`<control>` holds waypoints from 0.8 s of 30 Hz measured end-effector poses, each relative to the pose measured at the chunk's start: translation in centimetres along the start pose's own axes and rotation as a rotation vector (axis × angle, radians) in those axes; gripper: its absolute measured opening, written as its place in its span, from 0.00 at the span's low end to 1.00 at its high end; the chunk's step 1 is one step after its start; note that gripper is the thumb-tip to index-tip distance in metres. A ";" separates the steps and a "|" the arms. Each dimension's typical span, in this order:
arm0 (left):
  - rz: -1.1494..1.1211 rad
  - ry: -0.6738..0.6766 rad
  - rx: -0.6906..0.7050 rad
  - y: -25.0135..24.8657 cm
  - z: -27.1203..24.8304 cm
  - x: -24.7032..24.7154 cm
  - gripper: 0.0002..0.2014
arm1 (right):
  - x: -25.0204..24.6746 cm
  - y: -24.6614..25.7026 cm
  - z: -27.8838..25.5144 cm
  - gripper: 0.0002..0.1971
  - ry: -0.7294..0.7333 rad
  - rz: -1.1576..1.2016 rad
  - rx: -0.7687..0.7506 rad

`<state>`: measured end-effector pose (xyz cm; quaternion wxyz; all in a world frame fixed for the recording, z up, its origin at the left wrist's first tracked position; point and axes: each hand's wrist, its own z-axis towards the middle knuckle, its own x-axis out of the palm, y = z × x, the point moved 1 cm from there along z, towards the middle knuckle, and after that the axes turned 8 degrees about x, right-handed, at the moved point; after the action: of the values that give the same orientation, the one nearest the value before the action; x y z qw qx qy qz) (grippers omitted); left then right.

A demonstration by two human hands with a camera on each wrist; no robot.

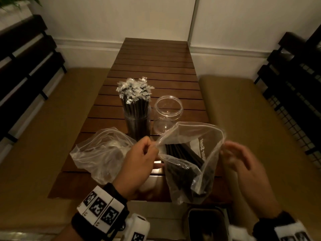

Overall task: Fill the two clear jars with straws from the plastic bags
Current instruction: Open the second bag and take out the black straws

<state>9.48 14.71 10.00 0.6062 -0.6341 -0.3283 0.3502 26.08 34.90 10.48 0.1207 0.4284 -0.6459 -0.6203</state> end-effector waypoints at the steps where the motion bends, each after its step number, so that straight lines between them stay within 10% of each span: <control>1: -0.031 -0.009 -0.003 0.0 0.1 0.3 0.14 | 0.3 -2.2 -0.9 0.23 0.053 -0.071 0.048; 6: -0.162 0.027 -0.061 0.2 0.5 1.8 0.11 | 4.4 -9.5 -3.9 0.55 0.359 -0.309 0.175; 9: -0.177 0.085 -0.093 0.5 0.1 2.6 0.09 | 7.0 -8.4 -3.3 0.29 0.196 -0.131 0.146; 14: -0.023 0.183 0.004 0.8 0.8 1.8 0.07 | 6.8 -3.8 -1.2 0.22 0.065 0.044 -0.082; 21: 0.565 0.538 0.250 2.2 1.5 0.3 0.43 | 2.0 -1.0 1.5 0.20 0.052 0.024 -0.088; 24: 0.359 0.550 0.136 2.2 1.0 2.1 0.39 | 1.6 1.9 2.2 0.13 0.195 0.104 -0.179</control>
<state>9.78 16.94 7.65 0.6417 -0.7106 -0.0114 0.2883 22.85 35.08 11.13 0.2526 0.4399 -0.5945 -0.6239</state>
